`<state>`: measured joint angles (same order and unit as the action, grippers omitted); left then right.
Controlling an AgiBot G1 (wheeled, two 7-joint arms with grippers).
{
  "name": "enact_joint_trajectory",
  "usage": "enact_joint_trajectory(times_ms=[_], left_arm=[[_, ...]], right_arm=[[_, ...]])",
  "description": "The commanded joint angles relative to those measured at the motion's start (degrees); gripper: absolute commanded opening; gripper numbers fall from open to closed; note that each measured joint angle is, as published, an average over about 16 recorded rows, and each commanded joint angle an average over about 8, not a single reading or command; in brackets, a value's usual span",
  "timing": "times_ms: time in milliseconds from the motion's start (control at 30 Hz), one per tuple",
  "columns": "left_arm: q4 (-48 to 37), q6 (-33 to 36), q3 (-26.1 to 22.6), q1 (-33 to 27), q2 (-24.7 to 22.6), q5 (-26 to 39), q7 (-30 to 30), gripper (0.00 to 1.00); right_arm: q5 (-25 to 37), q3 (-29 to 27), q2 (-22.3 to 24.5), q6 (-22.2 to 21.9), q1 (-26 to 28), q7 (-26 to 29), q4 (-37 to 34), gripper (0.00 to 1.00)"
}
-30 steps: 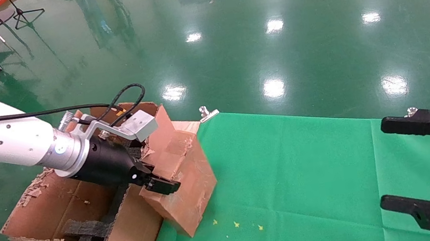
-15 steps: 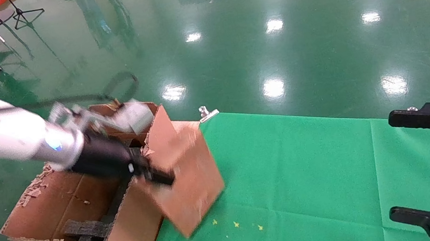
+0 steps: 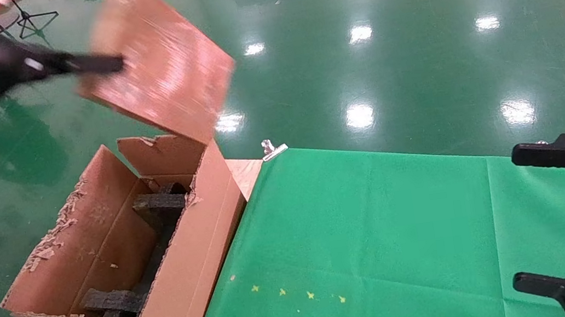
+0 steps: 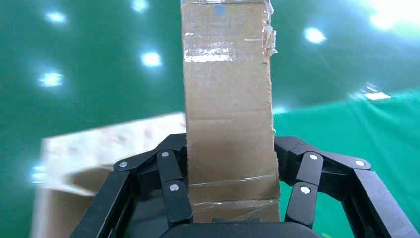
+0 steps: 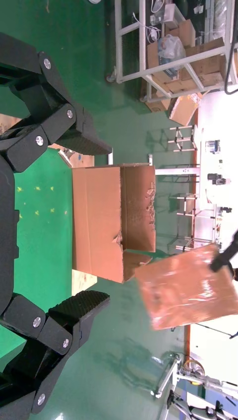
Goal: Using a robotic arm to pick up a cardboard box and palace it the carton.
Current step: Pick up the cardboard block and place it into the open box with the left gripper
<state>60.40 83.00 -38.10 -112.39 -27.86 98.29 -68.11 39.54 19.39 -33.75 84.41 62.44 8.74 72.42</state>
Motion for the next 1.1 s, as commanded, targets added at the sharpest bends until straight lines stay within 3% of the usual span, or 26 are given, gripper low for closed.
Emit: enact_joint_trajectory(times_ms=[33, 433, 767, 1100], left_arm=[[-2.5, -0.1, 0.5, -2.8, 0.7, 1.8, 2.1, 0.00], [-14.7, -2.7, -2.5, -2.0, 3.5, 9.5, 13.9, 0.00], [-26.6, -8.0, -3.7, 3.7, 3.1, 9.1, 22.1, 0.00], [-35.3, -10.7, -4.0, 5.9, 1.1, 8.7, 26.6, 0.00]], right_arm=[[0.0, 0.0, 0.0, 0.0, 0.0, 0.0, 0.0, 1.00], [0.0, 0.0, 0.0, 0.0, 0.0, 0.0, 0.0, 1.00], [0.0, 0.0, 0.0, 0.0, 0.0, 0.0, 0.0, 1.00], [0.0, 0.0, 0.0, 0.0, 0.0, 0.0, 0.0, 1.00]])
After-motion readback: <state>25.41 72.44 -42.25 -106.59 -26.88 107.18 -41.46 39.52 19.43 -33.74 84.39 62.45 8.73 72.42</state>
